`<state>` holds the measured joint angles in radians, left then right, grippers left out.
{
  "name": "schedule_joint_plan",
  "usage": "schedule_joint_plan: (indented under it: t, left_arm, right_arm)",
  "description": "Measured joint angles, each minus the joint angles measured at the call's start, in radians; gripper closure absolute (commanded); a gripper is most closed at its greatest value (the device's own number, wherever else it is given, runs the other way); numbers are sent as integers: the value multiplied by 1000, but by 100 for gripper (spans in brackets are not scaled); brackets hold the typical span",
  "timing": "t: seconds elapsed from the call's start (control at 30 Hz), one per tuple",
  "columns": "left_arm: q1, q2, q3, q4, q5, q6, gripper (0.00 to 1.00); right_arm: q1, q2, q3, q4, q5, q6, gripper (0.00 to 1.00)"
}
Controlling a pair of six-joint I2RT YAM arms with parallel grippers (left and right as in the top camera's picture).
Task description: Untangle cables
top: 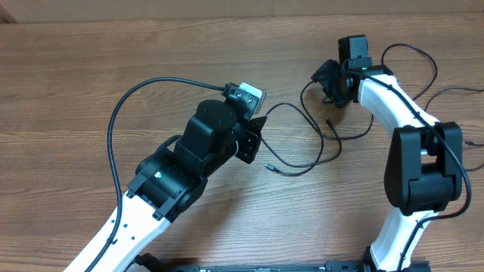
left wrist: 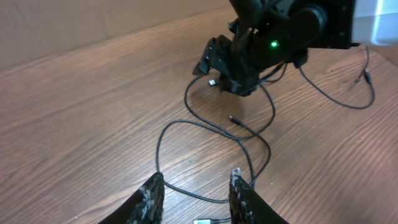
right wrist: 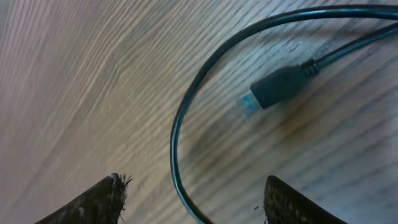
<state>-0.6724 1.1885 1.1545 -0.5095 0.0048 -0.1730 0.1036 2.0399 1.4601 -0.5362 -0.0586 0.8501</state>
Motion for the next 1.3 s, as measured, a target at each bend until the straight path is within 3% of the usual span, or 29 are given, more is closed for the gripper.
schedule_joint_plan:
  t: [0.5, 0.57, 0.6, 0.63, 0.83, 0.9, 0.93, 0.97, 1.3]
  left_arm:
    - [0, 0, 0, -8, 23, -8, 65]
    - [0, 0, 0, -9, 23, -8, 65]
    - [0, 0, 0, -9, 23, -8, 64]
    - [0, 0, 0, -11, 24, -8, 64]
    - [0, 0, 0, -16, 26, -12, 64]
    - [0, 0, 0, -16, 26, -12, 64]
    - [0, 0, 0, -16, 26, -12, 64]
    - [0, 0, 0, -16, 26, -12, 64]
    - [0, 0, 0, -15, 26, -13, 63]
  right_arm:
    - [0, 71, 0, 126, 139, 238, 39]
    - [0, 83, 0, 148, 156, 250, 53]
    - [0, 90, 0, 166, 164, 259, 69]
    - [0, 95, 0, 184, 169, 259, 73]
    - [-8, 135, -1, 274, 179, 275, 70]
    - [-13, 152, -1, 285, 179, 275, 55]
    - [-16, 159, -1, 293, 179, 276, 55]
    - [-19, 159, 1, 302, 177, 272, 96]
    - [-59, 188, 5, 341, 151, 280, 96]
